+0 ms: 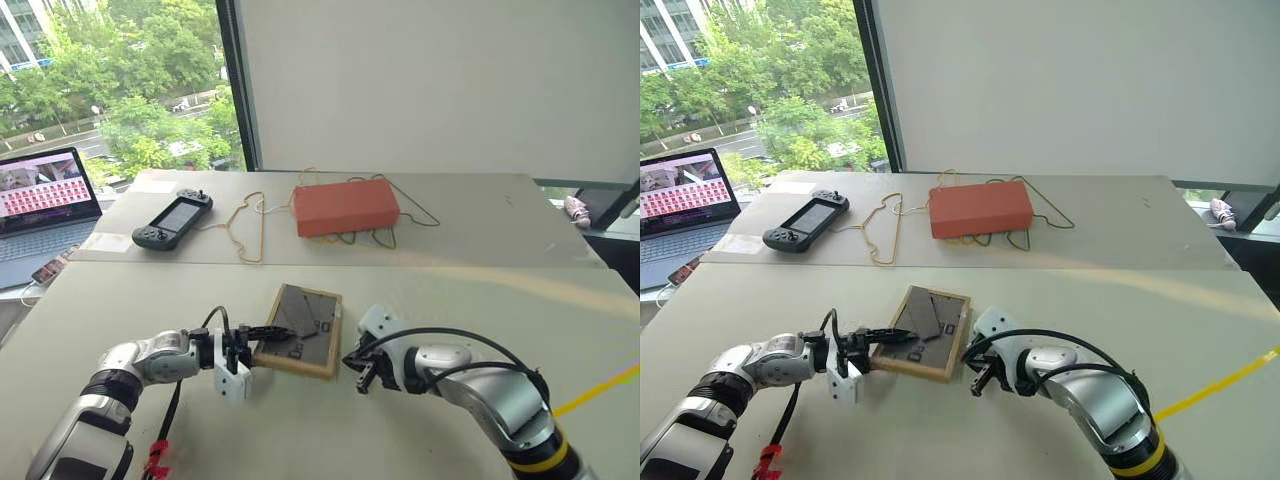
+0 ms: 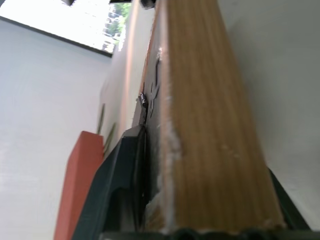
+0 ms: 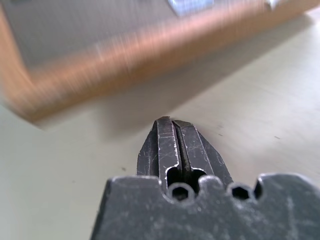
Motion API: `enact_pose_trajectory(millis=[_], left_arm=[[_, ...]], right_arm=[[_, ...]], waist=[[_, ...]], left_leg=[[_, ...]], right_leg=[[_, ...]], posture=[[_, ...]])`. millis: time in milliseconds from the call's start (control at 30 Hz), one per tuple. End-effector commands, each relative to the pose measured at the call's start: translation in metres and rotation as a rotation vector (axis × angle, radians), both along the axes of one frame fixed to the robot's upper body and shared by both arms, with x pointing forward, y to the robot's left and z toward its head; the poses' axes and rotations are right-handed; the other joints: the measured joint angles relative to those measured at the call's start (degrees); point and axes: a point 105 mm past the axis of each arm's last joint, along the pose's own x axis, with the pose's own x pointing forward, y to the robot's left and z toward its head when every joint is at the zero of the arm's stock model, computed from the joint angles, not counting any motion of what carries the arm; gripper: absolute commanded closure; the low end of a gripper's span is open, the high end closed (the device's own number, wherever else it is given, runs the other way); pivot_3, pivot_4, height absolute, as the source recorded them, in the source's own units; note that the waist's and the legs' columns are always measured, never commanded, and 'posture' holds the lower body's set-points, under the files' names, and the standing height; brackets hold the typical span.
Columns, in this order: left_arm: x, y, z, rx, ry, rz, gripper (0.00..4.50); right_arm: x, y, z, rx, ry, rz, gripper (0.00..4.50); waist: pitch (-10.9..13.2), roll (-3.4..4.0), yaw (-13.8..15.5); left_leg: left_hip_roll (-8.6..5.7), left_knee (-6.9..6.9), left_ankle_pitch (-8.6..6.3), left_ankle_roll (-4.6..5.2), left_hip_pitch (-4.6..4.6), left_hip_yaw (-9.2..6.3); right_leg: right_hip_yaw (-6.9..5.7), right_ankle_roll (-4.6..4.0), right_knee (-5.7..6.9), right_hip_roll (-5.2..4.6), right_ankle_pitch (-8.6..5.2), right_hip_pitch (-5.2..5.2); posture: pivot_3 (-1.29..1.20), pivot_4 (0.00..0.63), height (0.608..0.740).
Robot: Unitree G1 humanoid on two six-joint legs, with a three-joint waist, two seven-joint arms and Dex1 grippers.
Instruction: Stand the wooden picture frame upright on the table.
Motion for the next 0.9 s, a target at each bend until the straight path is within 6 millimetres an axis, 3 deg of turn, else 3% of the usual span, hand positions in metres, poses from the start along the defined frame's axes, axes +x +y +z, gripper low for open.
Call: enact_pose_trajectory(millis=[33, 167, 200, 333, 467, 633, 767, 900], left_arm=[[-0.013, 0.005, -0.031, 0.116, 0.083, -0.018, 3.25], [-0.015, 0.003, -0.035, 0.123, 0.077, -0.017, 3.27], [-0.015, 0.002, -0.035, 0.118, 0.075, -0.014, 3.27], [-0.014, -0.001, -0.034, 0.104, 0.059, -0.01, 3.27], [-0.015, -0.003, -0.035, 0.094, 0.053, -0.017, 3.27], [-0.016, -0.006, -0.034, 0.076, 0.046, -0.025, 3.27], [-0.016, -0.006, -0.032, 0.069, 0.037, -0.024, 3.27], [-0.015, -0.006, -0.032, 0.061, 0.032, -0.016, 3.27]], right_arm=[[0.014, -0.015, 0.026, 0.07, -0.062, -0.046, 4.5], [0.03, -0.027, 0.058, 0.169, -0.102, -0.077, 4.5], [0.038, -0.027, 0.069, 0.207, -0.115, -0.091, 4.21], [0.048, 0.005, 0.101, 0.368, -0.109, 0.015, 3.05], [0.051, 0.047, 0.095, 0.449, 0.053, 0.136, 1.75], [0.063, 0.063, 0.075, 0.406, 0.153, 0.171, 0.08], [0.064, 0.071, 0.065, 0.424, 0.252, 0.202, 0.03], [0.05, 0.092, 0.063, 0.487, 0.353, 0.288, 0.03]], waist=[[0.0, 0.0, -0.02], [0.01, 0.01, -0.47], [0.01, 0.01, -0.44], [0.0, 0.02, -0.52], [-0.01, 0.04, -0.27], [-0.01, 0.05, -0.11], [-0.01, 0.06, -0.41], [-0.02, 0.09, -0.48]], left_leg=[[0.0, 0.0, 0.0, 0.0, -0.01, 0.0], [0.01, 0.0, 0.0, -0.01, 0.01, 0.0], [0.0, 0.0, 0.02, -0.03, 0.01, 0.0], [0.01, 0.0, 0.02, -0.03, 0.06, 0.0], [0.0, -0.01, 0.02, -0.03, 0.02, -0.03], [-0.02, -0.01, 0.02, -0.03, -0.02, -0.03], [-0.02, -0.01, 0.05, -0.08, -0.08, -0.02], [-0.02, -0.01, 0.05, -0.08, -0.08, -0.03]], right_leg=[[0.0, 0.0, 0.0, 0.0, 0.0, -0.01], [0.0, 0.0, 0.06, 0.02, 0.0, -0.03], [0.0, 0.0, 0.06, 0.01, 0.0, -0.02], [0.0, -0.01, 0.11, 0.03, 0.0, 0.0], [-0.01, -0.01, 0.12, 0.01, 0.0, -0.02], [-0.02, -0.01, 0.12, -0.02, 0.0, -0.08], [-0.02, -0.01, 0.17, -0.01, 0.01, -0.23], [-0.02, -0.01, 0.18, -0.01, 0.01, -0.23]], posture=[[0.0, 0.15, 0.74], [0.0, 0.15, 0.74], [0.0, 0.15, 0.74], [0.0, 0.15, 0.74], [0.0, 0.15, 0.74], [0.0, 0.15, 0.74], [0.0, 0.15, 0.74], [0.0, 0.15, 0.74]])
